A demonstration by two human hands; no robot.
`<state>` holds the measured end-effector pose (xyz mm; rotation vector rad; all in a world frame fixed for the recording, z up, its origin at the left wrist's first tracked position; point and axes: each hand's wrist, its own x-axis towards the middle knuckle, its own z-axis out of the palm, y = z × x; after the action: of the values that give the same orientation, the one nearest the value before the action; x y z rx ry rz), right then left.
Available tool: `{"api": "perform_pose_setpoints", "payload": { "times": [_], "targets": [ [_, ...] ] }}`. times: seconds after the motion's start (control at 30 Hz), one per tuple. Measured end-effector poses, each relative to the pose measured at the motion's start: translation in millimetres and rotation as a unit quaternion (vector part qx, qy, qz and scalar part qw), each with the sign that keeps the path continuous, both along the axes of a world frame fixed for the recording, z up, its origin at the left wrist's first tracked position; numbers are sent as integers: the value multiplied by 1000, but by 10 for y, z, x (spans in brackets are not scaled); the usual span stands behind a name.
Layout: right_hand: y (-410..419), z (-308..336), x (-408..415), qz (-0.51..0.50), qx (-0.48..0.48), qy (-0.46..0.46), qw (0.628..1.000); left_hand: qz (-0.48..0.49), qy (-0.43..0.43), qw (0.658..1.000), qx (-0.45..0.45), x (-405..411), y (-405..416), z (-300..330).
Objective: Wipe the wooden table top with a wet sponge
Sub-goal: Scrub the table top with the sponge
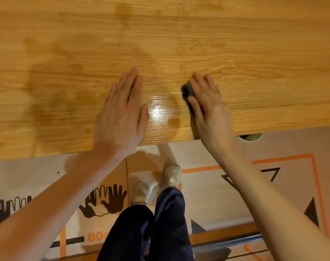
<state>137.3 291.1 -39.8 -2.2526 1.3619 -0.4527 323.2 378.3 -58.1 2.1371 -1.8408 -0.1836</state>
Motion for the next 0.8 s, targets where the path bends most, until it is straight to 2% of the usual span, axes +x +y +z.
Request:
{"api": "perform_pose_setpoints", "payload": {
  "times": [0.1, 0.27, 0.5, 0.63, 0.73, 0.8],
  "targets": [
    [-10, -10, 98, -26, 0, -18, 1000, 4, 5, 1000, -6, -21, 9, -5],
    [857, 0, -235, 36, -9, -16, 999, 23, 21, 1000, -2, -23, 0, 7],
    [38, -91, 588, 24, -26, -1, 999, 67, 33, 997, -21, -9, -6, -26],
    [-80, -68, 132, 70, -36, 9, 997, 89, 35, 994, -45, -28, 1, -46],
    [-208, -7, -451, -24, -23, 14, 999, 86, 20, 995, -53, -38, -2, -62],
    [-229, 22, -507, -109, -23, 10, 994, 86, 10, 996, -39, -36, -11, -57]
  ]
}}
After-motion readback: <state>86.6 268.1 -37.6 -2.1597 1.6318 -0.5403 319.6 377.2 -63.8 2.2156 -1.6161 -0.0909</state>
